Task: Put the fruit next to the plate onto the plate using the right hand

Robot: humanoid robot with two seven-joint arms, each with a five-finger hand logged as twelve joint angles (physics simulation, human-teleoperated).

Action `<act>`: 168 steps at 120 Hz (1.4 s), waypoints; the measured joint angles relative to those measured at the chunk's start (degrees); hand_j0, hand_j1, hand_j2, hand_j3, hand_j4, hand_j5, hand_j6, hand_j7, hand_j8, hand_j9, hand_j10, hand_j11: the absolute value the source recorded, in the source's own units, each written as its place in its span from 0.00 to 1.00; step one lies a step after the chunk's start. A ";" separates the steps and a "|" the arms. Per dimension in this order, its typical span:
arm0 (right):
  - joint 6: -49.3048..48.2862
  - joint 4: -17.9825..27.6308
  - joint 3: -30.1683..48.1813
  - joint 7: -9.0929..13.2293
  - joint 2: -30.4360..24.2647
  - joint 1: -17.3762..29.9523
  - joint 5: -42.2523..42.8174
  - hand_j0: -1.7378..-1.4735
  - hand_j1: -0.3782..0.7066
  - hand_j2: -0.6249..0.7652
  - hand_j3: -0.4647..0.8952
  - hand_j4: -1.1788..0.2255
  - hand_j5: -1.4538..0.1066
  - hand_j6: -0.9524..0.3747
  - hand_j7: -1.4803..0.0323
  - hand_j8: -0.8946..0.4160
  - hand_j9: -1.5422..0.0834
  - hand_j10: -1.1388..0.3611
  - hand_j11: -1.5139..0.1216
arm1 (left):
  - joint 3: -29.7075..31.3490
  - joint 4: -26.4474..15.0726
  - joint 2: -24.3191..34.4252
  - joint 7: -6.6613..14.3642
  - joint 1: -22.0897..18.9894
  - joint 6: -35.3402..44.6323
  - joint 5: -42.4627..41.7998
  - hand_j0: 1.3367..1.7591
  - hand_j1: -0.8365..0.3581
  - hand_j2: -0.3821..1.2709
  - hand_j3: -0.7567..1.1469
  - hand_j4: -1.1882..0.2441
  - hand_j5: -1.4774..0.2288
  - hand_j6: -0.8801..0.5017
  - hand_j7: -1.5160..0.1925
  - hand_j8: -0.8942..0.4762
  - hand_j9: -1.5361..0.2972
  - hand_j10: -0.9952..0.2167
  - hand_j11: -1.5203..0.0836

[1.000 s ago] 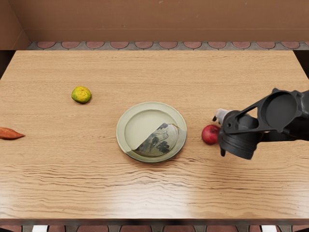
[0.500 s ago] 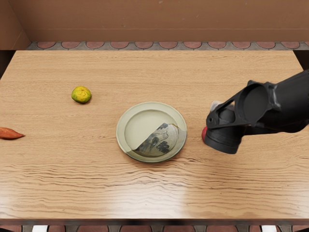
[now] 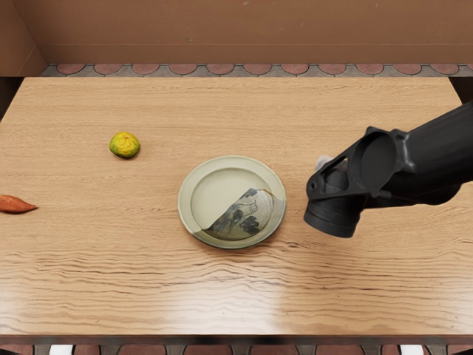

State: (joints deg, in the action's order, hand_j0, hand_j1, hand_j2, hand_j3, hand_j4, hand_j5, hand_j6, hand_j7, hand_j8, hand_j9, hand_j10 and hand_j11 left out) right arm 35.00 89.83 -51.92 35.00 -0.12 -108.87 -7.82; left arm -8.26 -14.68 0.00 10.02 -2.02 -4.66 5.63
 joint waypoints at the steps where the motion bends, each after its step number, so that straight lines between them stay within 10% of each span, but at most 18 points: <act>1: 0.00 -0.06 0.00 0.00 0.01 0.04 0.00 0.30 0.25 0.42 0.34 0.70 0.77 0.57 0.81 0.53 0.79 0.63 0.77 | 0.00 0.00 0.00 0.00 0.00 0.00 0.00 0.76 0.98 0.23 0.40 0.82 0.86 0.63 0.88 0.65 0.83 0.81 0.94; 65: 0.00 -3.35 -0.33 0.00 0.12 4.44 0.00 0.30 0.32 0.41 0.34 0.65 0.71 0.52 0.75 0.48 0.74 0.58 0.72 | 0.00 0.00 0.00 0.00 0.00 0.00 0.00 0.76 0.98 0.23 0.40 0.82 0.86 0.63 0.88 0.65 0.83 0.81 0.94; 92: -0.02 -4.28 0.32 0.03 0.12 4.87 0.11 0.30 0.56 0.41 0.34 0.49 0.52 0.35 0.55 0.30 0.55 0.43 0.53 | -0.01 0.00 0.00 0.00 0.00 0.00 0.00 0.76 0.98 0.23 0.40 0.82 0.86 0.63 0.88 0.65 0.83 0.81 0.94; 115: -0.11 -5.26 4.39 0.16 -0.18 6.31 0.76 0.35 0.65 0.51 0.34 0.54 0.31 0.48 0.36 0.35 0.36 0.28 0.34 | -0.01 0.00 0.00 0.00 0.00 0.00 0.00 0.76 0.98 0.23 0.40 0.82 0.86 0.63 0.88 0.65 0.83 0.81 0.94; 168: -0.57 -6.67 33.23 0.04 -28.44 20.99 11.31 0.35 0.58 0.49 0.34 0.56 0.17 0.48 0.24 0.36 0.23 0.21 0.21 | -0.02 0.00 0.00 0.00 0.00 0.00 0.01 0.76 0.98 0.23 0.40 0.82 0.86 0.63 0.88 0.65 0.83 0.81 0.94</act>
State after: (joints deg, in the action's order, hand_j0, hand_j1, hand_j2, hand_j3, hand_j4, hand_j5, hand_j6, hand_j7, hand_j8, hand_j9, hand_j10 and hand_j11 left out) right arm 34.43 83.16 -18.69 35.04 -28.56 -87.88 3.49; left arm -8.28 -14.68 0.00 10.02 -2.02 -4.66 5.64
